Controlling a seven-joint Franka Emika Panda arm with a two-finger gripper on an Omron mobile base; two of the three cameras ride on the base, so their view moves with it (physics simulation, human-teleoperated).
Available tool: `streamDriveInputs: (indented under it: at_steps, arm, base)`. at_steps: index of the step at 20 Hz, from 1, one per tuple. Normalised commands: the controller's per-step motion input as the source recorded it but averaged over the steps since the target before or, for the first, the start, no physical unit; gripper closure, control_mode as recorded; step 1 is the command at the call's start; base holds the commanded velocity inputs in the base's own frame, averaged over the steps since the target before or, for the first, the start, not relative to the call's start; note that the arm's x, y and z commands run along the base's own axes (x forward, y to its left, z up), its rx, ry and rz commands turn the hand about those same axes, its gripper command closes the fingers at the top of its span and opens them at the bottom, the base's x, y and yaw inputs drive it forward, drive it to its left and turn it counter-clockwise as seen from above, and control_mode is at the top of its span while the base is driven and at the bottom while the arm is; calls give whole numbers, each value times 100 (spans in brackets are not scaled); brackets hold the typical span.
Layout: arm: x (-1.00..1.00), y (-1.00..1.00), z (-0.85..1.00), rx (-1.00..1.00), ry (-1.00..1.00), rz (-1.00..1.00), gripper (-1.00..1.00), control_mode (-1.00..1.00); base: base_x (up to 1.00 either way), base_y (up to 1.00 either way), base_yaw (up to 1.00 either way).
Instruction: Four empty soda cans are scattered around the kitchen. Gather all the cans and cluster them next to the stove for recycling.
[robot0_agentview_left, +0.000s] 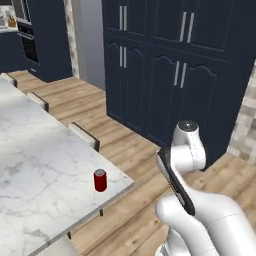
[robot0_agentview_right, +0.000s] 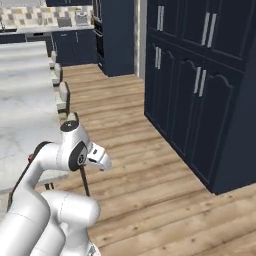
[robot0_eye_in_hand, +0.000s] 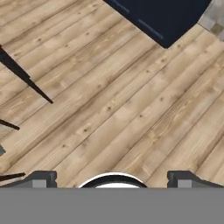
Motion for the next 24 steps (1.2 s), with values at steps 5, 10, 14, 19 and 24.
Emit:
streamDriveInputs:
  at_steps: [5, 10, 14, 19, 24]
  arm:
    - [0, 0, 0, 0, 0, 0, -100, 100]
    - [0, 0, 0, 0, 0, 0, -100, 100]
    - [0, 0, 0, 0, 0, 0, -100, 100]
    - [0, 0, 0, 0, 0, 0, -100, 100]
    - [0, 0, 0, 0, 0, 0, -100, 100]
  base:
    - [36, -3, 59]
    - [28, -8, 29]
    - [5, -1, 0]
    - [0, 0, 0]
    - [0, 0, 0]
